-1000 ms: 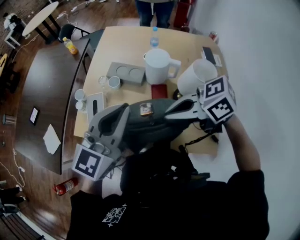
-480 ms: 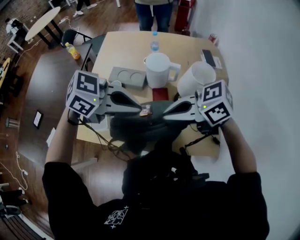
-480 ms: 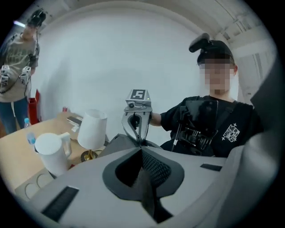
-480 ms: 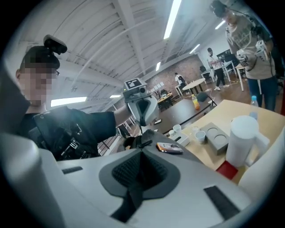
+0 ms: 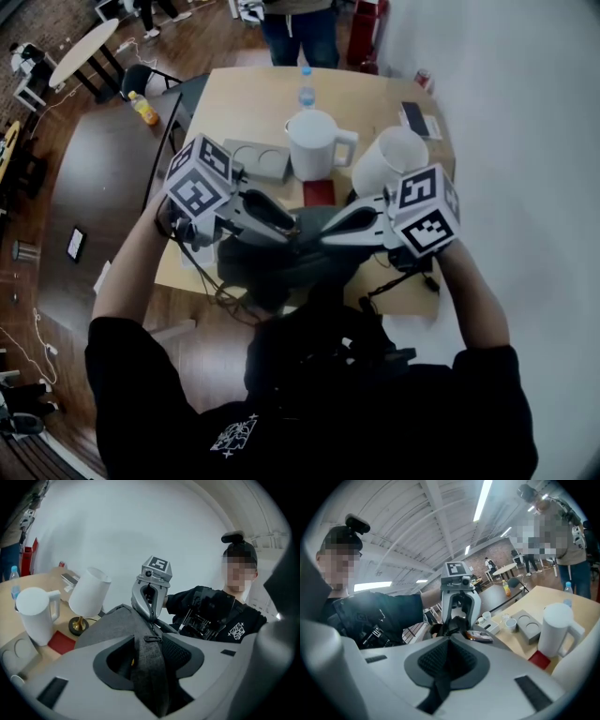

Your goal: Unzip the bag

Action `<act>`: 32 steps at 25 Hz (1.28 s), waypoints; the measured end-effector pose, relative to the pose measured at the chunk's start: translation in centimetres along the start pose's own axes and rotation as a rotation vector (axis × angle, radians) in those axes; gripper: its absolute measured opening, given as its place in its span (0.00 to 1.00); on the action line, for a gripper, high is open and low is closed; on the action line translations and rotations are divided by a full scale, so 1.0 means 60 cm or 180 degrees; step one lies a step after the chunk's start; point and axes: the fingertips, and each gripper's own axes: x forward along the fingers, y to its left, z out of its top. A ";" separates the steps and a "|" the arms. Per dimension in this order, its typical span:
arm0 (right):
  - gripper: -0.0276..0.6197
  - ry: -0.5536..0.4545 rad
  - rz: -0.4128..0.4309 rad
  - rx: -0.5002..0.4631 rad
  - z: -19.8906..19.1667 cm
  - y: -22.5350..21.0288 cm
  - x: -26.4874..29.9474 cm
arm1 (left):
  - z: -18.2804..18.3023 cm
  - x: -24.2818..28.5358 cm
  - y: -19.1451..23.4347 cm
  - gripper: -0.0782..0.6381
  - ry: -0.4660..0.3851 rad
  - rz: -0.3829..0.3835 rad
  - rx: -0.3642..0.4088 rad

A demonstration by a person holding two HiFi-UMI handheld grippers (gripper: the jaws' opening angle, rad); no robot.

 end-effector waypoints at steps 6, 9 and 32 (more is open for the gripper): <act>0.08 -0.0002 0.0023 -0.0002 -0.002 -0.001 0.000 | 0.010 0.015 -0.004 0.37 0.0193 -0.0201 -0.0208; 0.08 0.0016 0.0025 -0.0020 -0.004 -0.002 0.001 | 0.001 0.029 -0.001 0.36 0.0405 -0.0201 -0.0241; 0.08 0.0083 -0.0067 -0.0130 -0.005 -0.005 0.002 | 0.005 0.032 -0.021 0.32 0.1381 0.1607 0.1224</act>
